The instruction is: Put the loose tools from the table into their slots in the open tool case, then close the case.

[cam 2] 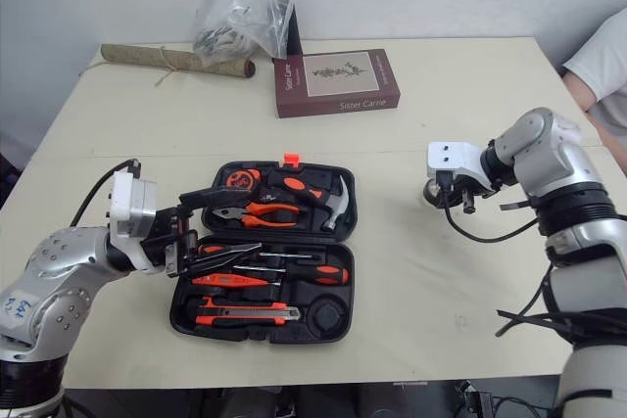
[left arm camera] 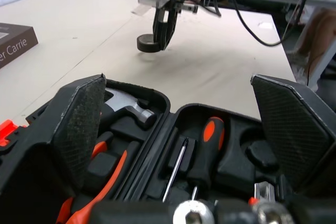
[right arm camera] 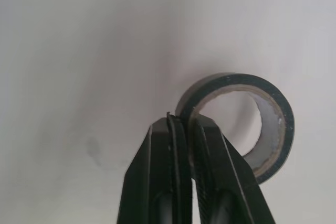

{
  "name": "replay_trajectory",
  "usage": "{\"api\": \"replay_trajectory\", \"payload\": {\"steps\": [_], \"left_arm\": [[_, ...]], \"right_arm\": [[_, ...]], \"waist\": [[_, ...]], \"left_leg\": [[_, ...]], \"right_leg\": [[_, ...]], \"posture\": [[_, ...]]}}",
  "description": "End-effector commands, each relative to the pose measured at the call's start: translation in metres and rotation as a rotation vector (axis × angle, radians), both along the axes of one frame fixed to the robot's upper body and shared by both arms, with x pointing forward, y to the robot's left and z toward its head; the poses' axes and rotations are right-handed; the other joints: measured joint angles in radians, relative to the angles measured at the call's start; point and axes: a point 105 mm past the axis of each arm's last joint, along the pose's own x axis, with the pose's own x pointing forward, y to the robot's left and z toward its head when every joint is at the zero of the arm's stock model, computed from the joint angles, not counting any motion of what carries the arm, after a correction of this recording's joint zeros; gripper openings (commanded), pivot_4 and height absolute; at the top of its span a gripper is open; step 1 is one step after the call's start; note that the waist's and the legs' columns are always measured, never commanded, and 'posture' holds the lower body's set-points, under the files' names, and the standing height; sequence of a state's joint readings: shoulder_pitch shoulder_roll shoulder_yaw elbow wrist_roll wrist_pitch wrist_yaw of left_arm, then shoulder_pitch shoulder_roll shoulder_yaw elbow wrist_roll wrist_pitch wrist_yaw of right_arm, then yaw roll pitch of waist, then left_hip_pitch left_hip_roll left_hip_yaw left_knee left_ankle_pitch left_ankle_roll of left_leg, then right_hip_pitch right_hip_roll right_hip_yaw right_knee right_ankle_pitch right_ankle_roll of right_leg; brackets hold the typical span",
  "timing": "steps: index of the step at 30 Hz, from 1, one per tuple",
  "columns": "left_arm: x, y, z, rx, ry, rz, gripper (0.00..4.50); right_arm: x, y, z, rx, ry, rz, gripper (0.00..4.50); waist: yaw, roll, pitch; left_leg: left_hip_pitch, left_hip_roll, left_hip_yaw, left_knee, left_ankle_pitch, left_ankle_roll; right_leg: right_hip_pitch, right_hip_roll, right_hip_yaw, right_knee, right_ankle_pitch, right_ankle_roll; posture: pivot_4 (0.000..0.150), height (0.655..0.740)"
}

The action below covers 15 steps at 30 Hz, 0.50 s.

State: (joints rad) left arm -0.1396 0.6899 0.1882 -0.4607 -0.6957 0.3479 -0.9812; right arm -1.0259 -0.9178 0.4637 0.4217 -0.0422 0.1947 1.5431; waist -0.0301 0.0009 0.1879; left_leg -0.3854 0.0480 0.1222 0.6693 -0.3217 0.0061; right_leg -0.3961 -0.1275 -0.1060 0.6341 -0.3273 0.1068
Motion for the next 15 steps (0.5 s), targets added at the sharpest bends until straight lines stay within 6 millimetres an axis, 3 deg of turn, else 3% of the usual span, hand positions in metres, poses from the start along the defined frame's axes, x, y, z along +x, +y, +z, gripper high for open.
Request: {"api": "replay_trajectory", "payload": {"steps": [1, 3, 7, 10, 15], "left_arm": [[-0.015, 0.004, 0.003, 0.071, -0.123, -0.056, 4.50], [-0.018, 0.007, 0.001, 0.107, -0.155, -0.066, 4.50], [-0.023, 0.011, -0.011, 0.130, -0.104, -0.070, 4.50], [-0.025, 0.012, -0.017, 0.138, -0.072, -0.066, 4.50], [-0.032, 0.011, -0.023, 0.140, -0.037, -0.063, 4.50]], "right_arm": [[-0.056, 0.063, 0.003, 0.100, 0.106, 0.344, 0.07], [-0.081, 0.083, -0.002, 0.128, 0.159, 0.461, 0.07], [-0.112, 0.110, -0.014, 0.152, 0.234, 0.602, 0.07], [-0.127, 0.114, -0.031, 0.121, 0.289, 0.647, 0.07], [-0.134, 0.115, -0.044, 0.093, 0.331, 0.663, 0.07]], "waist": [[0.000, 0.000, 0.000], [0.002, 0.000, 0.000], [0.005, 0.000, 0.000], [0.006, -0.001, 0.000], [0.003, -0.002, -0.001]], "left_leg": [[0.000, 0.000, 0.000, 0.001, 0.000, 0.000], [0.000, 0.000, -0.001, 0.002, 0.000, 0.000], [-0.001, -0.001, -0.002, 0.005, -0.001, 0.001], [-0.002, -0.001, -0.002, 0.009, -0.003, 0.003], [-0.002, -0.001, -0.003, 0.011, -0.004, 0.004]], "right_leg": [[0.000, 0.000, 0.000, 0.001, 0.000, 0.000], [0.000, 0.000, -0.001, 0.002, 0.000, 0.000], [0.000, -0.002, -0.001, 0.002, 0.000, 0.000], [0.001, -0.003, -0.001, 0.002, 0.000, 0.000], [0.002, -0.003, -0.002, 0.002, 0.000, 0.000]], "posture": [[0.150, 0.7400], [0.150, 0.7400], [0.150, 0.7400], [0.150, 0.7400], [0.150, 0.7400]]}}
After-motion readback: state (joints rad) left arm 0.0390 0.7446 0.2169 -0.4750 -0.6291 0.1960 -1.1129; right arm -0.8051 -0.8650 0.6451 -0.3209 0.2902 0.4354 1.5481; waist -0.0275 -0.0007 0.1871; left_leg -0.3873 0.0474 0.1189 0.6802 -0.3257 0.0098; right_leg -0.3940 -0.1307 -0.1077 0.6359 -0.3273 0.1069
